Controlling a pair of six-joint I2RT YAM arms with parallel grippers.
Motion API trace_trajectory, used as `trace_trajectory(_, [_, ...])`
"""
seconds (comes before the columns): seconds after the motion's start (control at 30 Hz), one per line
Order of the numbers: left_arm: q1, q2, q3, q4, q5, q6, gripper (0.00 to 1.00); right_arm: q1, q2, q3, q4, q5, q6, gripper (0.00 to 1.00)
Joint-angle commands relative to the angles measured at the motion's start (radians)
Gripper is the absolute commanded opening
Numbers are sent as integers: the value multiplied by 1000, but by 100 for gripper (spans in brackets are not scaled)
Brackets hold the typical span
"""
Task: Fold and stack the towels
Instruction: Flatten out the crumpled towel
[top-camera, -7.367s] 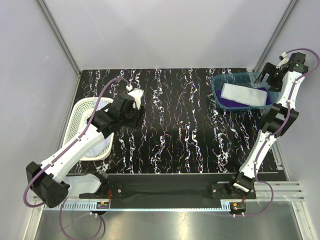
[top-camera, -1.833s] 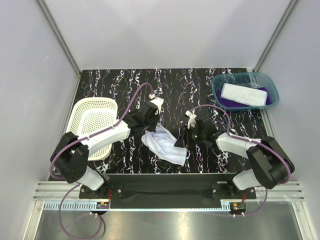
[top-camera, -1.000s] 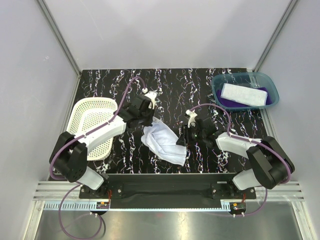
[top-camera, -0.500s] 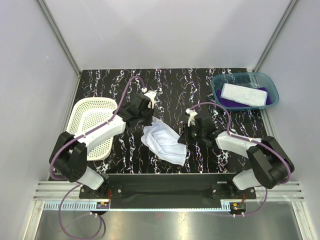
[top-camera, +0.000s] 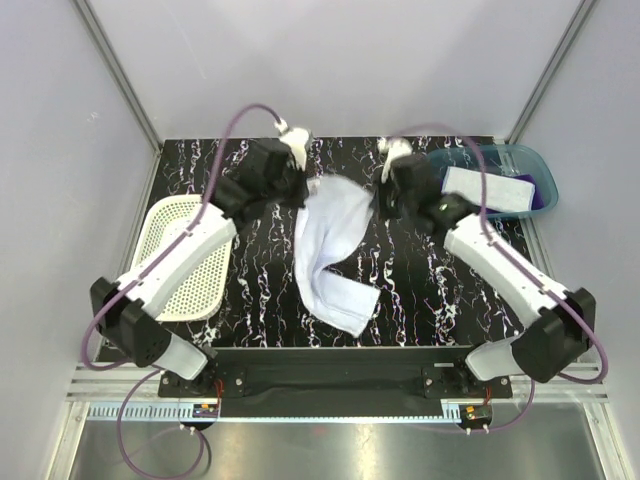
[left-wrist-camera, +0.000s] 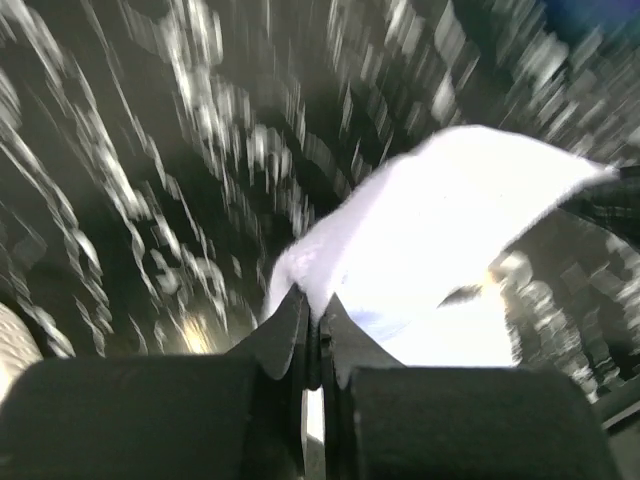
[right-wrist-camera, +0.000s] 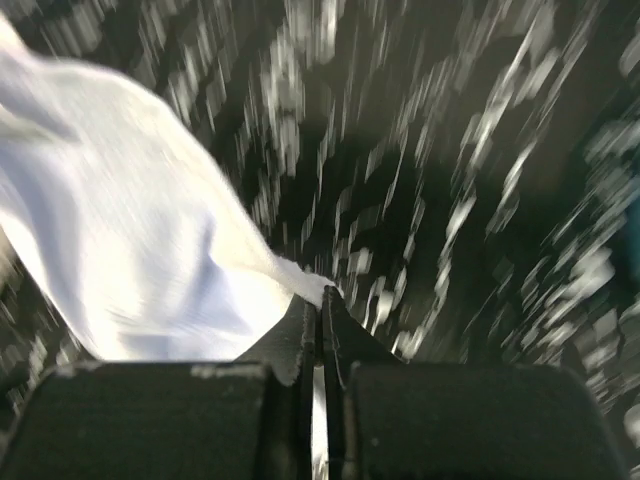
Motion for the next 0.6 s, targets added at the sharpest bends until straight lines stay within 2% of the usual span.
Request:
trace_trajectory(0.0, [7,-106,264,-118,-21,64,0,8,-61,372,-198,214,-153,0])
trace_trajectory(0.07, [5,-129,409,-166,-18,71,0,8,-54,497,-271,231,-196,0])
trace_trajectory(0.17, [7,-210,472,-179,57,44,0,8,-93,657,-316,186,-274,0])
trace_trajectory(0.2, [5,-232,468,-150,80,27,0,8,-124,651,-309,58,-309,0])
trace_trajectory(0.23, [7,-252,465,-139,153,12,0,8,-215,610,-284,3,-344,0])
trace_trajectory(0.3, [3,-307,445,-107,232,-28,0,8,-319,477,-162,-16,-383,0])
trace_trajectory(0.33, [3,-328,431,-95,290,-40,0,6,-409,444,-137,-20,-394,0])
trace_trajectory(0.4, [3,-383,382,-56,335,-74,0,6,-489,385,-99,-78,-414,0])
trace_trajectory(0.43, [3,-399,365,-44,380,-83,0,8,-553,372,-89,-104,-415,0])
trace_trajectory(0.57, [0,-448,307,16,508,-125,0,8,-624,369,-103,-229,-397,0])
